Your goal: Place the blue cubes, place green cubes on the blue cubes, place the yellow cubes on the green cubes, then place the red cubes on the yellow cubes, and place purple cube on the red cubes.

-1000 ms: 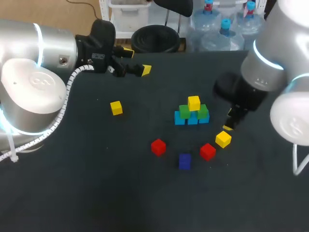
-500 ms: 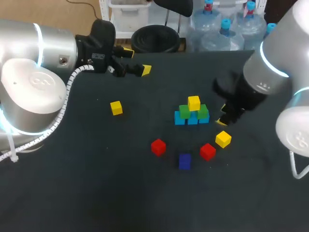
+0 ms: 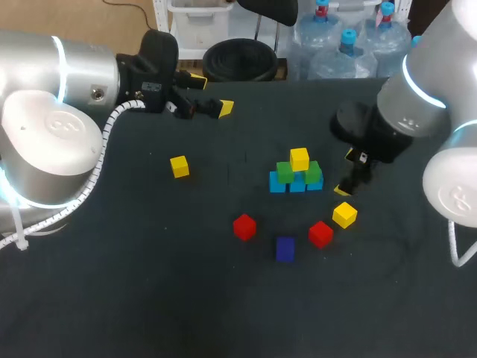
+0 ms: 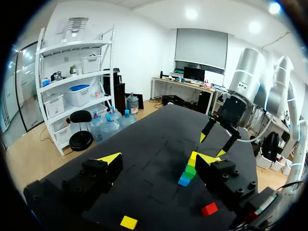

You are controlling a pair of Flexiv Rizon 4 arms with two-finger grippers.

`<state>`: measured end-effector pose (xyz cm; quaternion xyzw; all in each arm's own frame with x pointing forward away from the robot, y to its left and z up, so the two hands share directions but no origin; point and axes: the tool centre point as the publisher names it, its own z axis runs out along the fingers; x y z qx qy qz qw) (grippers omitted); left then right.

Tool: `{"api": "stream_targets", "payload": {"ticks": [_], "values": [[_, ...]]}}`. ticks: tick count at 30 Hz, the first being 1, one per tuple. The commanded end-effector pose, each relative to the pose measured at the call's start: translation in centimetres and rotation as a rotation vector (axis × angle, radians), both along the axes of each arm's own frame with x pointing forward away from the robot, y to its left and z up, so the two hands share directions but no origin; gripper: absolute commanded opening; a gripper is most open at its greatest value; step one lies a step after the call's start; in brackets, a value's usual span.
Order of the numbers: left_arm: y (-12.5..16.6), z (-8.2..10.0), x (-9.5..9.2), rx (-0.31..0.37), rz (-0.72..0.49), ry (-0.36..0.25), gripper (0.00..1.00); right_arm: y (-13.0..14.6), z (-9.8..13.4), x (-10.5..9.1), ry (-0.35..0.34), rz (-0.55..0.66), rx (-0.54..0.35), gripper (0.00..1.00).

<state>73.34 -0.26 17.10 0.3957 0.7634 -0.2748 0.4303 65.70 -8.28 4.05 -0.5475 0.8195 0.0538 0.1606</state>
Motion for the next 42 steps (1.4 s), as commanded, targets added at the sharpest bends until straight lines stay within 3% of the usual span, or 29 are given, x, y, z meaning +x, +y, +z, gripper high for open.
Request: {"api": "stream_targets", "payload": {"ticks": [1, 42], "values": [[0.07, -0.14, 0.0, -0.006, -0.001, -0.005, 1.0, 0.05, 0.03, 0.11, 0.004, 0.001, 0.0, 0.0], [0.07, -0.14, 0.0, -0.006, -0.001, -0.005, 1.0, -0.28, -0.18, 0.02, 0.009, -0.011, -0.007, 0.0]]}}
